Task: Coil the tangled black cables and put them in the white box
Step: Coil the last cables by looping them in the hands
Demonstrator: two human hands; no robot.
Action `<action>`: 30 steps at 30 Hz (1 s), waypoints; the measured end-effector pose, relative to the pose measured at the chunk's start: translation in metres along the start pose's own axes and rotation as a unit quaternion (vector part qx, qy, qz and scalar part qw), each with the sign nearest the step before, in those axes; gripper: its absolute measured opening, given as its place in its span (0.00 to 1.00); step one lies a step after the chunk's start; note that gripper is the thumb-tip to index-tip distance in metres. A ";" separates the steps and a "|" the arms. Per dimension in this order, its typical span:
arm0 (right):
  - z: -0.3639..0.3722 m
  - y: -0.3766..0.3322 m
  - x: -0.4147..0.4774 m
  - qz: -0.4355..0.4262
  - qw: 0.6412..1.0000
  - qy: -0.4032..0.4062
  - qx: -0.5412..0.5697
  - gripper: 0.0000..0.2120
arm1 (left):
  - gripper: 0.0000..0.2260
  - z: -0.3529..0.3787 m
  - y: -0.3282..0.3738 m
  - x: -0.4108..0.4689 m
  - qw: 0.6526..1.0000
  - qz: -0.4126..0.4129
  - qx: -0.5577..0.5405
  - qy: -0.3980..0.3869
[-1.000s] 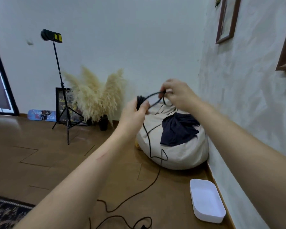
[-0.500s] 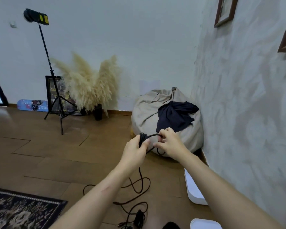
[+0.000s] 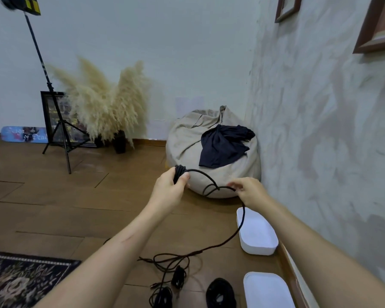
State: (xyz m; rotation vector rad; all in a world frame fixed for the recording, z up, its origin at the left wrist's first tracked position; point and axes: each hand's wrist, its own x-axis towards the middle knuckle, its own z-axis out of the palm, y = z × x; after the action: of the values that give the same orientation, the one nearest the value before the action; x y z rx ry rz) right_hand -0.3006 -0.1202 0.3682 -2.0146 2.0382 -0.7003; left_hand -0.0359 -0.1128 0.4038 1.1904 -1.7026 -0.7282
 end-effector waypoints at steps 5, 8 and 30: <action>0.002 -0.002 -0.015 0.010 0.998 0.015 -0.062 0.17 | 0.17 0.014 0.006 -0.011 1.000 0.004 -0.006 -0.026; -0.002 -0.015 -0.021 -0.003 1.000 0.005 -0.026 0.11 | 0.13 0.018 0.009 -0.014 1.000 -0.003 -0.012 -0.022; -0.009 -0.049 -0.020 -0.025 0.961 -0.115 0.249 0.07 | 0.12 -0.013 -0.010 -0.001 0.997 -0.034 -0.005 0.069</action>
State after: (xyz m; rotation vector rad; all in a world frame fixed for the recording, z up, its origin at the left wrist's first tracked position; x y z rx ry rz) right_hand -0.2601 -0.0974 0.3941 -1.7594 1.4999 -0.8420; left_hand -0.0195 -0.1148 0.4001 1.2668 -1.5491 -0.6774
